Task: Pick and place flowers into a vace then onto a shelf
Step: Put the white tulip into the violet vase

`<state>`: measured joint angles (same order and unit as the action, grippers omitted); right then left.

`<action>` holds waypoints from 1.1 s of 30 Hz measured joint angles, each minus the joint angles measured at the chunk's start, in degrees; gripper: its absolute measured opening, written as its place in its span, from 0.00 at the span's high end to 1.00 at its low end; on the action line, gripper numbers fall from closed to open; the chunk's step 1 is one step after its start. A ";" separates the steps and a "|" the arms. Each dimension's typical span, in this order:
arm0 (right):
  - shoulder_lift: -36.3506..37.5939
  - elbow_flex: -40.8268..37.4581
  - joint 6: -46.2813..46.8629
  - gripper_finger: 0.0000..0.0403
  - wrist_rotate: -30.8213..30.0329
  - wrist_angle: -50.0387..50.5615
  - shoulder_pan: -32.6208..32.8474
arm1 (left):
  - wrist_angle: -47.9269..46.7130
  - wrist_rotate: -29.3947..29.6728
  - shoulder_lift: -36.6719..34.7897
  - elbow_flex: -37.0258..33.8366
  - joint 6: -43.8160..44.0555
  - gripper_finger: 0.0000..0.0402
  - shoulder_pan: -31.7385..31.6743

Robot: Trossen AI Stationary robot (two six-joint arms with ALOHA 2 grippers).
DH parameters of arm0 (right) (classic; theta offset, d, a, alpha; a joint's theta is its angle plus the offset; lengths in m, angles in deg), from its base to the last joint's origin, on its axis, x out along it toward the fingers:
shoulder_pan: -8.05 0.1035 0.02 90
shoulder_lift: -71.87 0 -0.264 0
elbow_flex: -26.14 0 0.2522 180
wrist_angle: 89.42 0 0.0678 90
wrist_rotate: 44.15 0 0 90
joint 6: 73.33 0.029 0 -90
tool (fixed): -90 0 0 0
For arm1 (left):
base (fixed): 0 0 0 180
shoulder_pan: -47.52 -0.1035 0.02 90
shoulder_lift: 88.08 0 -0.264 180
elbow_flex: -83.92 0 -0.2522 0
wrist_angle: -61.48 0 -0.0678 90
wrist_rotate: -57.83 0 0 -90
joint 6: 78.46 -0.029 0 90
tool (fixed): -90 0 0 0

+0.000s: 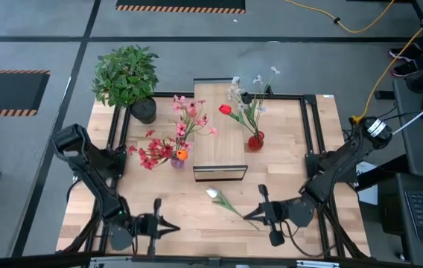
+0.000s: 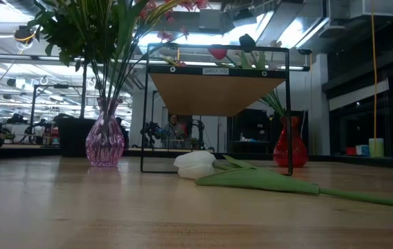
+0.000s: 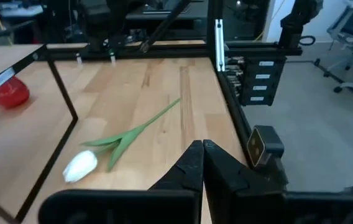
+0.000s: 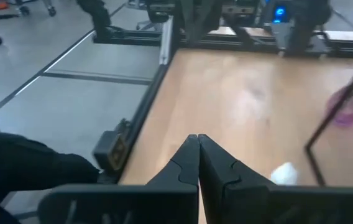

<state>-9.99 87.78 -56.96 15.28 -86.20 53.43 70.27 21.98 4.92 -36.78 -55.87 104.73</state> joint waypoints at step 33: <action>-20.81 23.06 25.40 1.00 -2.80 34.60 4.73 | -0.61 3.79 9.01 9.40 0.70 0.99 3.28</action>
<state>-30.80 110.84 -31.56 12.48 -51.60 58.16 69.66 25.77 13.94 -27.38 -55.17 108.01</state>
